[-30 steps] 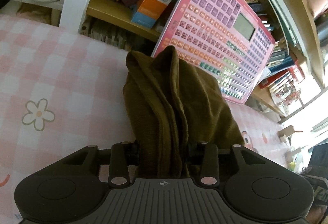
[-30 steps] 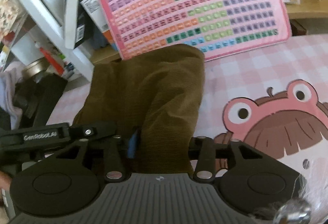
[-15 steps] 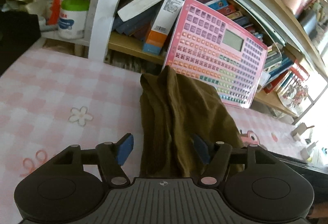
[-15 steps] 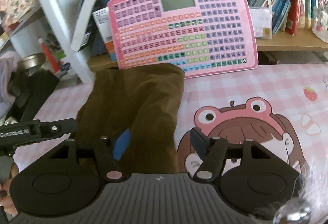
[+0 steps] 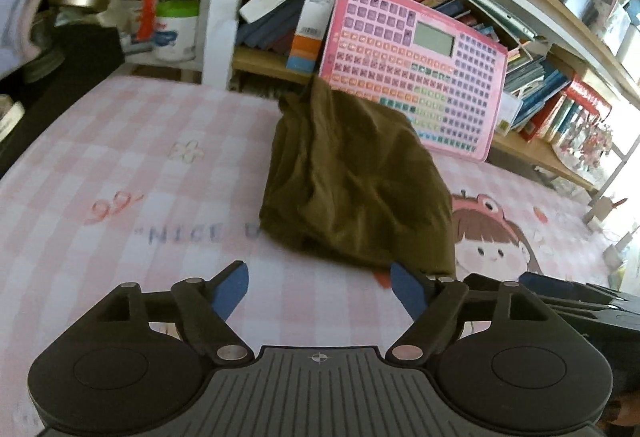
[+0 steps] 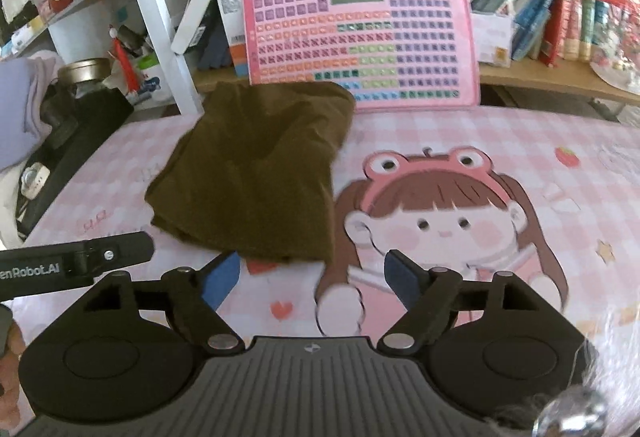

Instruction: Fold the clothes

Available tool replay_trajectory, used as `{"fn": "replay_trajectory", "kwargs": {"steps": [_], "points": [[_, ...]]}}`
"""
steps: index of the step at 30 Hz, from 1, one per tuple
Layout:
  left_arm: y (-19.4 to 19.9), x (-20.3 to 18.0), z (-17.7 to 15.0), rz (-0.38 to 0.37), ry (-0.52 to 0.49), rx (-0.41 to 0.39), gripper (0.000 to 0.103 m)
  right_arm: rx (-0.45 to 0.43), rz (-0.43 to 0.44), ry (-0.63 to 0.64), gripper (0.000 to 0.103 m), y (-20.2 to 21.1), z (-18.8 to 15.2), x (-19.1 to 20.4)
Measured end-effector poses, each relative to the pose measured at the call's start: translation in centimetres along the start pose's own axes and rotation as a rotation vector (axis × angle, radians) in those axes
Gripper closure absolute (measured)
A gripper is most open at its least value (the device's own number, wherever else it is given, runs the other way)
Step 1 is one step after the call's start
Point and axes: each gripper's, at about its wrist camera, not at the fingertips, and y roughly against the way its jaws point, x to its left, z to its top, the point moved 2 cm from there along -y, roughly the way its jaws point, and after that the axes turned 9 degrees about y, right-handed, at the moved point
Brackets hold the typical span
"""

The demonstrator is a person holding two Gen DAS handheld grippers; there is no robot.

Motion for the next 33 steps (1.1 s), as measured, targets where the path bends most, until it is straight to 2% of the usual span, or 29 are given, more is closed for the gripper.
{"fn": "replay_trajectory", "kwargs": {"steps": [7,12,23,33], "points": [[1.7,0.0,-3.2,0.048,0.062,0.015,0.023,0.015,0.001,-0.035,0.024,2.0,-2.3,-0.9],[2.3,-0.9,-4.6,0.062,0.05,0.018,0.023,0.01,0.007,-0.027,0.024,2.8,-2.7,-1.1],[3.5,-2.3,-5.9,0.114,-0.015,-0.009,0.022,0.019,-0.009,0.029,0.024,4.0,-4.3,-0.8],[3.7,-2.3,-6.2,0.119,-0.015,-0.004,0.022,0.021,-0.017,0.026,0.024,4.4,-4.9,-1.1]]}}
